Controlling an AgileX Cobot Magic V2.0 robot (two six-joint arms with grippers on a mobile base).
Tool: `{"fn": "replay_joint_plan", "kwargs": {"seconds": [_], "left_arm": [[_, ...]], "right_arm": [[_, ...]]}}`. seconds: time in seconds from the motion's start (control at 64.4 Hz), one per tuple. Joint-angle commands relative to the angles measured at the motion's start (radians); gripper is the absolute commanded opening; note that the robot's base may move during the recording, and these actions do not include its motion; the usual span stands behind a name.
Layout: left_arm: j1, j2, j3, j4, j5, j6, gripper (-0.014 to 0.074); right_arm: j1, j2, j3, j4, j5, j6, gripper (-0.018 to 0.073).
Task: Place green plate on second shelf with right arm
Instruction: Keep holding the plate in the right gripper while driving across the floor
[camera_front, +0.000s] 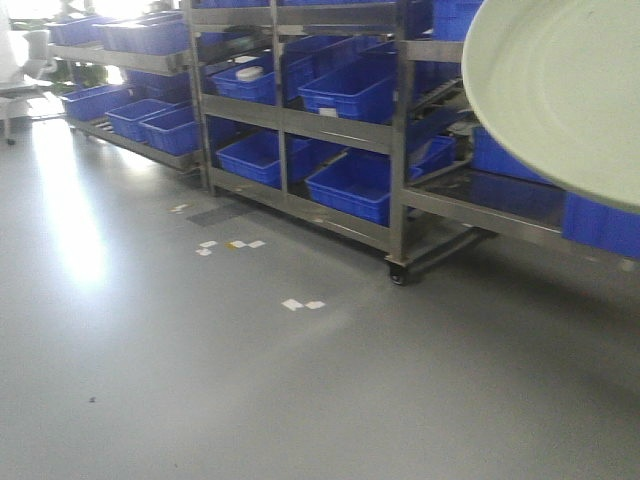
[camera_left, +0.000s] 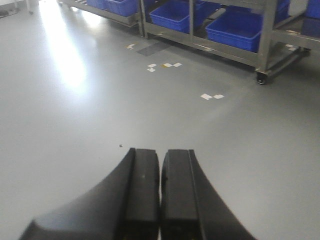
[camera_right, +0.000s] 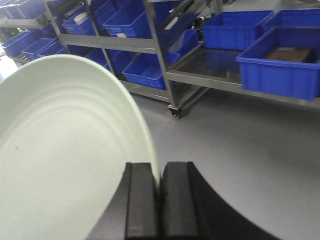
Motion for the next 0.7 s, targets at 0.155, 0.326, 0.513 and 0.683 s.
{"fn": "replay_joint_plan", "kwargs": {"seconds": [0.155,0.326,0.513,0.683], "left_arm": [[-0.008,-0.023,0.041,0.002,-0.058,-0.002,0.0125],[-0.008,-0.023,0.041,0.002,-0.058,-0.002,0.0125],[-0.008,-0.023,0.041,0.002,-0.058,-0.002,0.0125],[-0.008,-0.023,0.041,0.002,-0.058,-0.002,0.0125]], "right_arm": [[-0.005,0.001,-0.036,-0.017,-0.102,0.004,0.0056],[-0.005,0.001,-0.036,-0.017,-0.102,0.004,0.0056],[-0.005,0.001,-0.036,-0.017,-0.102,0.004,0.0056],[-0.005,0.001,-0.036,-0.017,-0.102,0.004,0.0056]]}}
